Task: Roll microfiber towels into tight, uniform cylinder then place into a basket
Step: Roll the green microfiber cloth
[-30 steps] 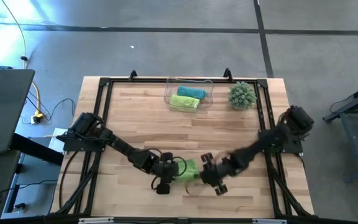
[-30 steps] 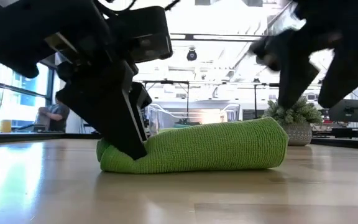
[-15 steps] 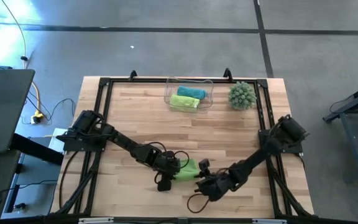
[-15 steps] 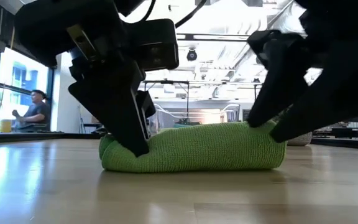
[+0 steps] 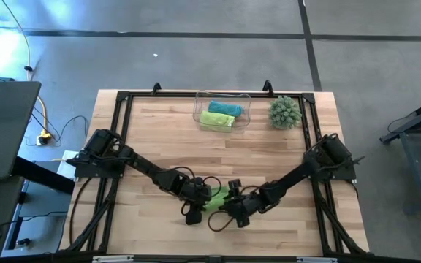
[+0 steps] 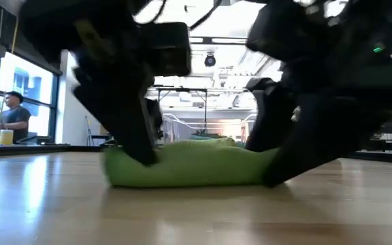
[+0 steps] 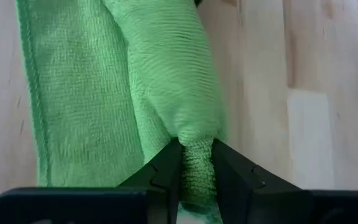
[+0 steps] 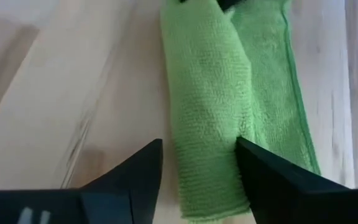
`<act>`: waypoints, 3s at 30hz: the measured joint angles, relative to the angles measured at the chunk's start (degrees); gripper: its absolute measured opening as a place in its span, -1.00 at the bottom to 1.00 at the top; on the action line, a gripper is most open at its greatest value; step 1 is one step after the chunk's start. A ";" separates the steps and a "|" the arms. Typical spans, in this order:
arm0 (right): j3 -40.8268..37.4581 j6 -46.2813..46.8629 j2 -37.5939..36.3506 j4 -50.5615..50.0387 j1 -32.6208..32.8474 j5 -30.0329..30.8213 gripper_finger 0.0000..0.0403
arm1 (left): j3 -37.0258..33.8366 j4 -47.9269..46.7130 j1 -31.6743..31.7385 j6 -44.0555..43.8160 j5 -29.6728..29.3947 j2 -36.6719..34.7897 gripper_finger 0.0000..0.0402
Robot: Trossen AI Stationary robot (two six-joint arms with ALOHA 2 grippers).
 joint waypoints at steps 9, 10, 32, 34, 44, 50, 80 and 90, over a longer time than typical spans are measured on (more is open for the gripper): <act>0.13 6.56 0.28 -0.54 -5.34 -13.62 -0.45 | -0.17 -9.53 -2.67 -3.94 0.46 -7.42 -0.62; 0.11 7.37 0.28 -0.77 -6.06 -15.43 -0.52 | -0.12 -9.41 -3.16 -4.58 0.67 -7.67 -0.59; -0.26 15.82 0.52 0.56 -14.29 -35.48 -0.84 | -3.84 -34.24 -22.26 2.82 -39.50 -33.79 -0.78; -0.26 15.90 0.52 0.73 -14.53 -35.59 -0.84 | -11.47 -30.39 -22.22 -1.96 -42.65 -40.58 -0.79; -0.28 17.19 0.54 2.55 -14.83 -35.24 -0.83 | -46.66 37.27 -13.59 -2.08 -35.85 -50.38 -0.73; -0.26 18.90 0.54 2.62 -14.90 -35.24 -0.83 | -43.48 40.15 -11.77 4.00 -31.98 -42.80 -0.47; -0.26 24.37 0.65 4.79 -19.86 -37.71 -0.80 | -27.07 36.95 -4.26 11.19 -27.51 -7.15 -0.48; -0.42 12.72 -5.44 -3.24 -19.24 -37.89 -0.34 | -26.89 34.50 0.45 -6.22 -15.31 -6.84 -0.83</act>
